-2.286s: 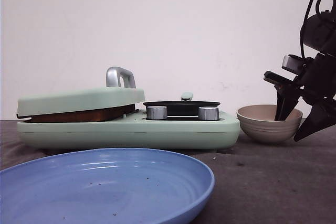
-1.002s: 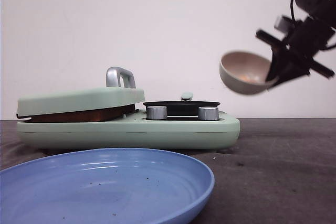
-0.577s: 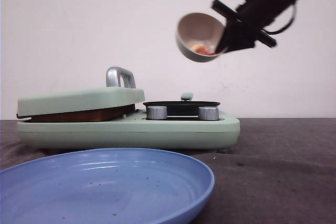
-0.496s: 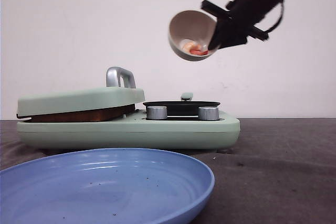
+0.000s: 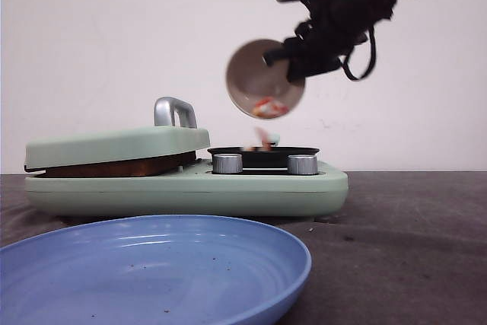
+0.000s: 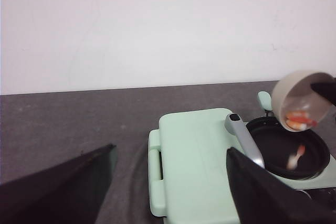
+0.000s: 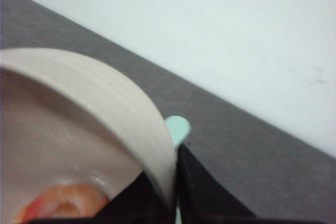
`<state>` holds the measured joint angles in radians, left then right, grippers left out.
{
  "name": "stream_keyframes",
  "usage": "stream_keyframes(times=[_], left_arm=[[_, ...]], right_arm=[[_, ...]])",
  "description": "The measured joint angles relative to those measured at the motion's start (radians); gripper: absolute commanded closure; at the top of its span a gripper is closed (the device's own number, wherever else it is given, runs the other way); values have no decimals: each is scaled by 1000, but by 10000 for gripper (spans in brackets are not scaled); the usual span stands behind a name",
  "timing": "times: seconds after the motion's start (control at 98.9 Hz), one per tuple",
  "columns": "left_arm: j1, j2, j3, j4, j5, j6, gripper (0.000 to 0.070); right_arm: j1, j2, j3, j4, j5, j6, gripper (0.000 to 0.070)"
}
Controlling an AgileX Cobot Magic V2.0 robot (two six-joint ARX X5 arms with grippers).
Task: Make breakfast with bread and shrimp
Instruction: 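Tilt the bowl with the right gripper to pour shrimp into the pan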
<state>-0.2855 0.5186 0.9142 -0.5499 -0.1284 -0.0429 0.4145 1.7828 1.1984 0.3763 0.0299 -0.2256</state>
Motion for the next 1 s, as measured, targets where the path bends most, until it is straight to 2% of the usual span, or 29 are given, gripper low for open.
stream_keyframes(times=[0.081, 0.486, 0.668, 0.86, 1.002], left_arm=[[0, 0, 0, 0, 1, 0, 307], [0, 0, 0, -10, 3, 0, 307], [0, 0, 0, -16, 4, 0, 307], [0, 0, 0, -16, 13, 0, 307], [0, 0, 0, -16, 20, 0, 307]], right_arm=[[-4, 0, -34, 73, 8, -25, 697], [3, 0, -35, 201, 18, -124, 697], [3, 0, -35, 343, 24, -147, 697], [3, 0, -35, 314, 23, -150, 697], [3, 0, -35, 360, 23, -153, 697]])
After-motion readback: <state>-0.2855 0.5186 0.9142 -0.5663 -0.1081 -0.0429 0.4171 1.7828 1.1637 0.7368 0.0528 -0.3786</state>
